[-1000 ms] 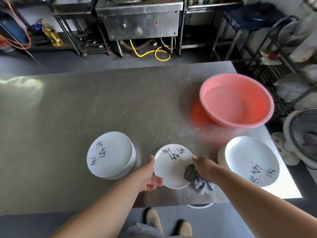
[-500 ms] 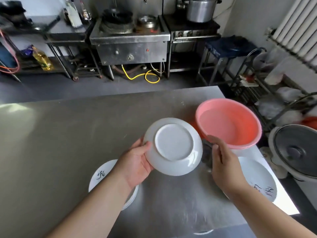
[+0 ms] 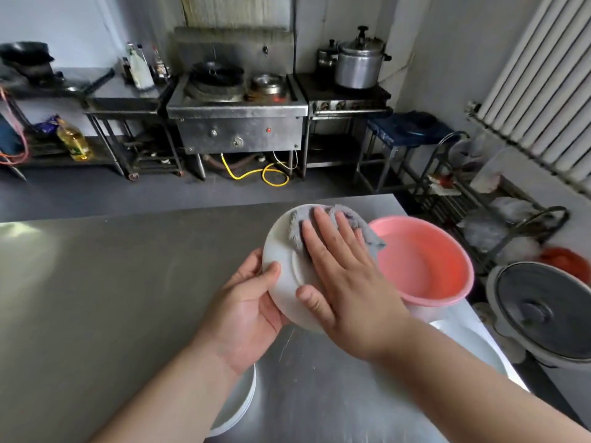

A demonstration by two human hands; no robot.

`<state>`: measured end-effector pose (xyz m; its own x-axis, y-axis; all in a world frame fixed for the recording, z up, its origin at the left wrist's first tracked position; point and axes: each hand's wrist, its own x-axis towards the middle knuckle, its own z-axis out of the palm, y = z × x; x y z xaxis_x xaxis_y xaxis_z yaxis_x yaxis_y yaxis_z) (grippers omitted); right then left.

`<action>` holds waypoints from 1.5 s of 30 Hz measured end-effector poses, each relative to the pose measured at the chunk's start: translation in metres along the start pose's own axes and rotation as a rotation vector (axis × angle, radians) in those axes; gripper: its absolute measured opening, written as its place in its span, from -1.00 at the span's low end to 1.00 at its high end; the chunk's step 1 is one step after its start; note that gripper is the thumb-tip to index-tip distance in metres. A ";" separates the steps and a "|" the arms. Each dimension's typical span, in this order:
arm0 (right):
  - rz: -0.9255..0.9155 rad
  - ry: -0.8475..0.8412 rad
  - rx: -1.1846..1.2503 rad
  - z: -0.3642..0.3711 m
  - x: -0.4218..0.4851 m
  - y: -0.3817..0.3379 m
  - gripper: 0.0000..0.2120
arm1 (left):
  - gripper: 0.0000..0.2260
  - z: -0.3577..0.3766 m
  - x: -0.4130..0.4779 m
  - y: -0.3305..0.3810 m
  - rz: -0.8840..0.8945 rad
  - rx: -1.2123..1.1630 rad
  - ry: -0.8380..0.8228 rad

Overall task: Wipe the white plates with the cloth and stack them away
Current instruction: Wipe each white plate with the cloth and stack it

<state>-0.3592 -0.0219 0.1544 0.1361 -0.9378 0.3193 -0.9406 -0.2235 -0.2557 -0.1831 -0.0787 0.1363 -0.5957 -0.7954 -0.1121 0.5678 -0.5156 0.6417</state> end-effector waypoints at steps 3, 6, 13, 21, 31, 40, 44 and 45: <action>0.049 0.036 -0.055 -0.016 0.003 0.013 -0.16 | -0.60 0.007 -0.003 0.013 0.061 0.017 -0.009; 0.004 0.072 0.016 -0.007 -0.025 -0.003 -0.14 | -0.59 0.012 -0.002 0.019 0.104 -0.010 -0.006; -0.256 0.005 0.010 -0.020 -0.017 -0.022 -0.17 | -0.69 0.024 -0.008 0.009 0.103 -0.010 -0.025; -0.203 0.114 -0.071 -0.080 0.030 -0.012 -0.19 | -0.63 0.043 -0.022 0.034 0.142 0.186 -0.130; 0.014 0.342 0.220 -0.079 0.032 -0.016 -0.48 | -0.66 0.048 -0.045 0.054 0.243 0.260 -0.087; -0.328 0.298 -0.125 -0.088 0.041 -0.052 -0.31 | -0.65 0.047 -0.050 0.055 0.245 0.290 -0.131; -0.021 0.407 0.081 -0.059 0.017 -0.051 -0.34 | -0.64 0.040 -0.052 0.060 0.252 0.193 -0.087; 0.033 0.413 0.105 -0.049 0.009 -0.054 -0.33 | -0.64 0.038 -0.052 0.059 0.243 0.182 -0.079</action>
<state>-0.3226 -0.0057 0.2161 -0.0495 -0.7648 0.6424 -0.9025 -0.2413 -0.3568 -0.1401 -0.0550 0.2085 -0.5018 -0.8572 0.1160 0.5921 -0.2427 0.7685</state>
